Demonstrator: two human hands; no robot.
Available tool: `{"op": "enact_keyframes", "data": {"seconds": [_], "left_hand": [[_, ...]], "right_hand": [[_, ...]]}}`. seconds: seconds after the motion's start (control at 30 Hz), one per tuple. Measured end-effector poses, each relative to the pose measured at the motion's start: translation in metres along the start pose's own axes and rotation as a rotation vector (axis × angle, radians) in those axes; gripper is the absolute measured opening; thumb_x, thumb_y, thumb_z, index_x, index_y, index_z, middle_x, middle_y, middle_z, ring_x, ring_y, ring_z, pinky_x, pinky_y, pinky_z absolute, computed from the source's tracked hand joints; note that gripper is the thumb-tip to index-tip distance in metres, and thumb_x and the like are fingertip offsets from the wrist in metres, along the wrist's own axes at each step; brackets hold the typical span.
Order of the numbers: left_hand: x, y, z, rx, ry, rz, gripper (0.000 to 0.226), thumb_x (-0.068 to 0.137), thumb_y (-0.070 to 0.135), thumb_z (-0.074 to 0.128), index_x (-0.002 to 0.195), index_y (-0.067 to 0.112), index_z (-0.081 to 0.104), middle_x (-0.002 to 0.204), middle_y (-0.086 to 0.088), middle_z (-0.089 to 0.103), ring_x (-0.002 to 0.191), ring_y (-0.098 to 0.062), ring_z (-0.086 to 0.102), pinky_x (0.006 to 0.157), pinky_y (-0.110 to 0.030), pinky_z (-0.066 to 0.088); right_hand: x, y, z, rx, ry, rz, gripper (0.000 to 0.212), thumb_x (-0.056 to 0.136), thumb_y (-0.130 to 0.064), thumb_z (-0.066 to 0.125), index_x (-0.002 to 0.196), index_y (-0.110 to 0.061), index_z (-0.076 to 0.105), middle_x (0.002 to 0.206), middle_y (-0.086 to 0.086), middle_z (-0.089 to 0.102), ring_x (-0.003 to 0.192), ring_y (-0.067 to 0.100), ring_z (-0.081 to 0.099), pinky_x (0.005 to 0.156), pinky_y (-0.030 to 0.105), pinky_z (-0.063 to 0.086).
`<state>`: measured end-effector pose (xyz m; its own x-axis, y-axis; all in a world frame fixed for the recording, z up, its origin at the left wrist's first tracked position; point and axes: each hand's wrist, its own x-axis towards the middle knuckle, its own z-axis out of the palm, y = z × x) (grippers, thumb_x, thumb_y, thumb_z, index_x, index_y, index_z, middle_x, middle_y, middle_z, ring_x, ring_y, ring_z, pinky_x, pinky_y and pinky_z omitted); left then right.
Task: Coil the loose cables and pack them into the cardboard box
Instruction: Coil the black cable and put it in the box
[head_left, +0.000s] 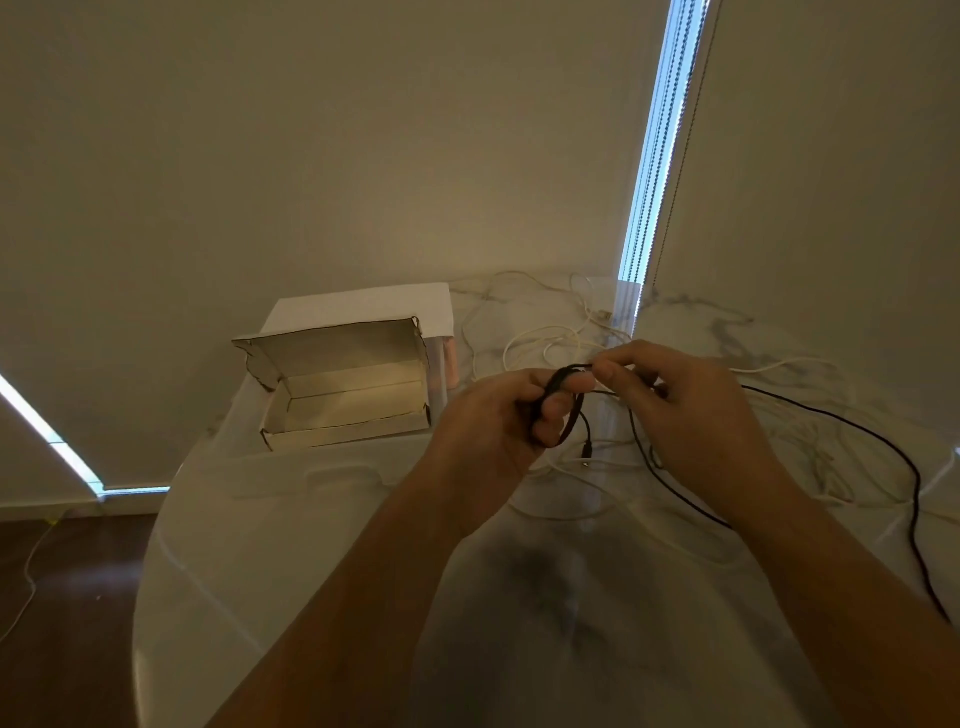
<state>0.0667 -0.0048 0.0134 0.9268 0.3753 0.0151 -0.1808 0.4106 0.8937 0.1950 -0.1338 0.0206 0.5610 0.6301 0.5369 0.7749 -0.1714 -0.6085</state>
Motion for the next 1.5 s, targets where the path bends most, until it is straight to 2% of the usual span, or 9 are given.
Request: {"op": "enact_keyframes", "data": {"seconds": [0.2,0.4,0.57,0.8,0.9,1.07,1.2,1.33,1.5], "left_hand": [[0.001,0.005,-0.006,-0.199,-0.001,0.058,0.039,0.098,0.009,0.033,0.117,-0.005,0.064,0.074,-0.002,0.051,0.063,-0.009,0.044,0.068,-0.024,0.039],[0.002,0.010,-0.010,-0.282,0.139,0.147,0.035,0.100,0.010,0.038,0.120,-0.006,0.062,0.079,-0.003,0.057,0.066,-0.009,0.048,0.069,-0.022,0.045],[0.004,0.014,-0.020,-0.415,0.262,0.206,0.034,0.102,0.006,0.039,0.127,-0.010,0.057,0.084,-0.007,0.062,0.069,-0.010,0.054,0.073,-0.023,0.048],[0.009,0.015,-0.030,-0.415,0.377,0.286,0.029,0.101,0.001,0.046,0.126,-0.010,0.056,0.096,-0.010,0.063,0.076,-0.012,0.058,0.077,-0.021,0.052],[0.012,0.012,-0.031,-0.328,0.398,0.305,0.024,0.100,-0.001,0.046,0.119,-0.008,0.059,0.096,-0.012,0.062,0.077,-0.014,0.059,0.076,-0.022,0.052],[0.013,0.005,-0.021,-0.087,0.411,0.286,0.024,0.101,-0.002,0.042,0.110,-0.003,0.064,0.091,-0.010,0.066,0.080,-0.016,0.061,0.079,-0.025,0.052],[0.010,0.003,-0.017,0.026,0.340,0.240,0.029,0.102,-0.001,0.041,0.119,-0.004,0.064,0.095,-0.012,0.069,0.087,-0.018,0.065,0.078,-0.023,0.055],[0.007,0.000,-0.010,0.156,0.248,0.220,0.032,0.102,-0.001,0.040,0.114,0.007,0.068,0.100,-0.007,0.075,0.096,-0.017,0.070,0.084,-0.023,0.056],[0.004,-0.005,-0.006,0.319,0.112,0.179,0.033,0.103,0.002,0.038,0.120,0.001,0.066,0.091,-0.007,0.071,0.083,-0.017,0.064,0.082,-0.029,0.052]], "right_hand": [[-0.006,-0.003,0.014,-0.071,-0.091,-0.015,0.027,0.096,-0.045,0.053,0.110,-0.034,0.073,0.079,-0.023,0.064,0.077,-0.015,0.055,0.065,0.001,0.036],[-0.016,-0.011,0.026,-0.168,-0.230,-0.070,0.029,0.100,-0.043,0.047,0.104,-0.028,0.072,0.080,-0.005,0.069,0.073,0.007,0.059,0.069,0.023,0.047],[-0.026,-0.024,0.033,-0.264,-0.353,-0.128,0.034,0.102,-0.042,0.040,0.120,-0.029,0.066,0.068,-0.014,0.057,0.063,0.003,0.053,0.060,0.016,0.037],[-0.037,-0.050,0.030,-0.331,-0.540,-0.223,0.038,0.103,-0.047,0.033,0.133,-0.035,0.055,0.107,-0.009,0.067,0.092,0.012,0.061,0.083,0.030,0.050],[-0.040,-0.056,0.030,-0.331,-0.483,-0.284,0.039,0.103,-0.044,0.031,0.129,-0.031,0.057,0.107,-0.010,0.067,0.090,0.013,0.062,0.081,0.034,0.052],[-0.035,-0.052,0.027,-0.287,-0.262,-0.350,0.039,0.098,-0.043,0.032,0.099,-0.026,0.067,0.077,-0.011,0.064,0.062,0.010,0.056,0.057,0.029,0.048],[-0.029,-0.050,0.017,-0.237,-0.107,-0.337,0.034,0.100,-0.042,0.039,0.108,-0.027,0.068,0.089,-0.011,0.069,0.069,0.011,0.062,0.059,0.030,0.051],[-0.023,-0.044,0.007,-0.261,-0.018,-0.289,0.026,0.102,-0.040,0.046,0.108,-0.028,0.068,0.088,-0.013,0.068,0.068,0.007,0.058,0.060,0.009,0.037],[-0.016,-0.034,0.000,-0.270,0.076,-0.216,0.019,0.100,-0.038,0.052,0.104,-0.027,0.068,0.080,-0.011,0.065,0.065,0.009,0.055,0.058,0.015,0.040]]}}
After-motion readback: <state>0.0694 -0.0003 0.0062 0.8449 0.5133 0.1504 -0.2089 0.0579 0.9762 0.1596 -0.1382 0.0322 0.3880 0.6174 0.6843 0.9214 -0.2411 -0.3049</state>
